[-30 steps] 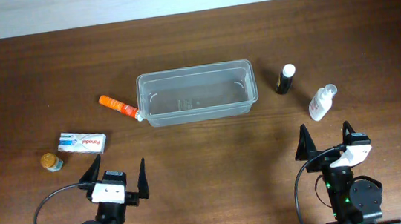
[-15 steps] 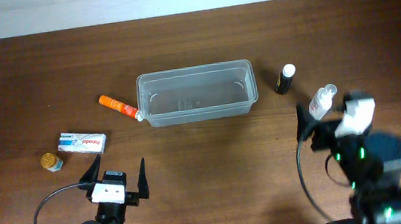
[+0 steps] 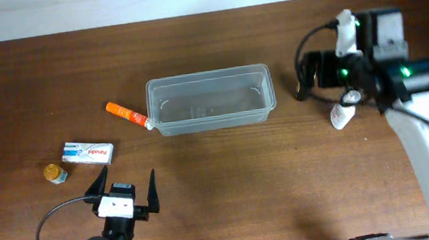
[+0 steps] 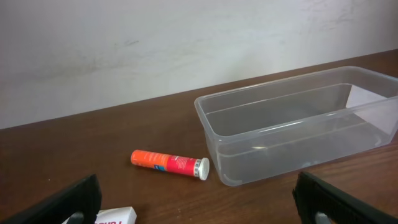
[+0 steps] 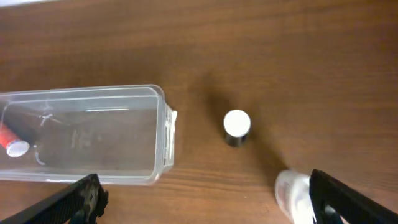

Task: Pack container
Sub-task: 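Move the right gripper over the white spray bottle and grasp it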

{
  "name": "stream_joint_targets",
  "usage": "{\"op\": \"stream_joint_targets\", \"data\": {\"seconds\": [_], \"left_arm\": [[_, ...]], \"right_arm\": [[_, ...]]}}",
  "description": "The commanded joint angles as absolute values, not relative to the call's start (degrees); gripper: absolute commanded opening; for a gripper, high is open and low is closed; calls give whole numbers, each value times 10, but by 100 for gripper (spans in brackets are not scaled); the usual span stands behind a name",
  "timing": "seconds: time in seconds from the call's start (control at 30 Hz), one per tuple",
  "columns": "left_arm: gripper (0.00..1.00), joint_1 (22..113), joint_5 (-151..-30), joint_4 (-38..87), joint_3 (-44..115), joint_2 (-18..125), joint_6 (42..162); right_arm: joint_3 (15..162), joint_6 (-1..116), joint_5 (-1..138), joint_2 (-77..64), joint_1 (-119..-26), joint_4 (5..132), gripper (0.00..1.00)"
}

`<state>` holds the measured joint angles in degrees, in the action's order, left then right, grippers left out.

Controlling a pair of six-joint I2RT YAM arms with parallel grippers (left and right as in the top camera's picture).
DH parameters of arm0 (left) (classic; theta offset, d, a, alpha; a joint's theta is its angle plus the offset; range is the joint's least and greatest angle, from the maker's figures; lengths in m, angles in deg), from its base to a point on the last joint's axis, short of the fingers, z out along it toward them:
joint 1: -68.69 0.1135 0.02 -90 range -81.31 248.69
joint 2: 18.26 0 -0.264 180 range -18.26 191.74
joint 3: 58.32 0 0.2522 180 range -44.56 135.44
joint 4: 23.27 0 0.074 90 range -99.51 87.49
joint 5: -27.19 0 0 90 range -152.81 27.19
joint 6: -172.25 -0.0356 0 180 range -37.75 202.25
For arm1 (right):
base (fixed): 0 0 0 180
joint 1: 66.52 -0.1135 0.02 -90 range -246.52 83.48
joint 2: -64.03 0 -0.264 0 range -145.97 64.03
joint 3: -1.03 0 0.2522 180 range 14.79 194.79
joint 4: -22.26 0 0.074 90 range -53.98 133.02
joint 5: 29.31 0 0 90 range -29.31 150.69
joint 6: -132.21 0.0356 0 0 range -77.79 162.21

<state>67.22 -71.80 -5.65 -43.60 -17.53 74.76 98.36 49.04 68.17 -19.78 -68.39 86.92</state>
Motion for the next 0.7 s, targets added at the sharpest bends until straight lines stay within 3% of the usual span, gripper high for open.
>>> {"op": "stream_joint_targets", "data": {"seconds": [0.0, 0.37, 0.67], "left_arm": [[99, 675, -716, -57, -440, -179, 749], [99, 675, -716, -57, -440, -179, 749], [99, 675, -716, -57, -440, -179, 749]], "right_arm": [[1000, 486, 708, -245, -687, 867, 98], [1000, 507, 622, -265, -684, 932, 98], [1000, 519, 600, -262, -617, 1004, 98]]}}
